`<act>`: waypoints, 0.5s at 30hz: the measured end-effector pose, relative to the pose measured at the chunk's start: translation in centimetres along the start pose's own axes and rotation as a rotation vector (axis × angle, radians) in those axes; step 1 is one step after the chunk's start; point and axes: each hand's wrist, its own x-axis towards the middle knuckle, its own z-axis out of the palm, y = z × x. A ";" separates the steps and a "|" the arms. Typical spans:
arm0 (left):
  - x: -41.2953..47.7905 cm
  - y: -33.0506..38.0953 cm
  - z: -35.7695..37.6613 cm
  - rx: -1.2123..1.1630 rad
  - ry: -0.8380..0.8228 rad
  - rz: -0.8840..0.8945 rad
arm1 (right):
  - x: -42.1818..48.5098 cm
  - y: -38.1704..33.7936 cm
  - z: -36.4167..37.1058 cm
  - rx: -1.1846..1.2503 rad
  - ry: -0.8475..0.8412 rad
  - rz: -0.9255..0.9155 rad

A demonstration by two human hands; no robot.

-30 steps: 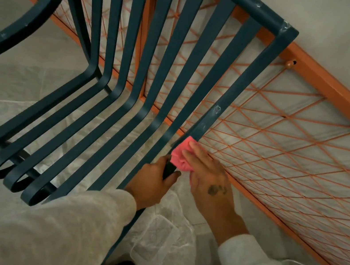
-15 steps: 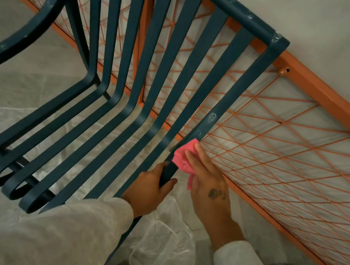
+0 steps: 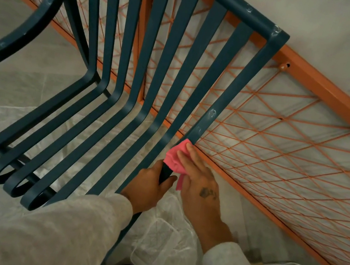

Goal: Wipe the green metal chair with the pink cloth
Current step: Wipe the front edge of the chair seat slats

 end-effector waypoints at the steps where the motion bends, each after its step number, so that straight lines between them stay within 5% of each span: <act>1: -0.1 0.2 -0.1 -0.003 -0.012 0.004 | -0.4 -0.7 0.3 0.063 0.002 0.063; 8: -1.0 -0.4 -0.9 0.043 -0.071 0.039 | -3.4 -3.5 -0.9 0.575 -0.074 0.472; 12: -2.4 0.7 -2.0 0.097 0.031 0.021 | -4.1 -3.9 -2.9 1.031 -0.017 0.799; 15: -2.9 2.7 -2.8 0.051 0.152 0.088 | -4.4 -3.8 -4.5 1.310 0.071 0.868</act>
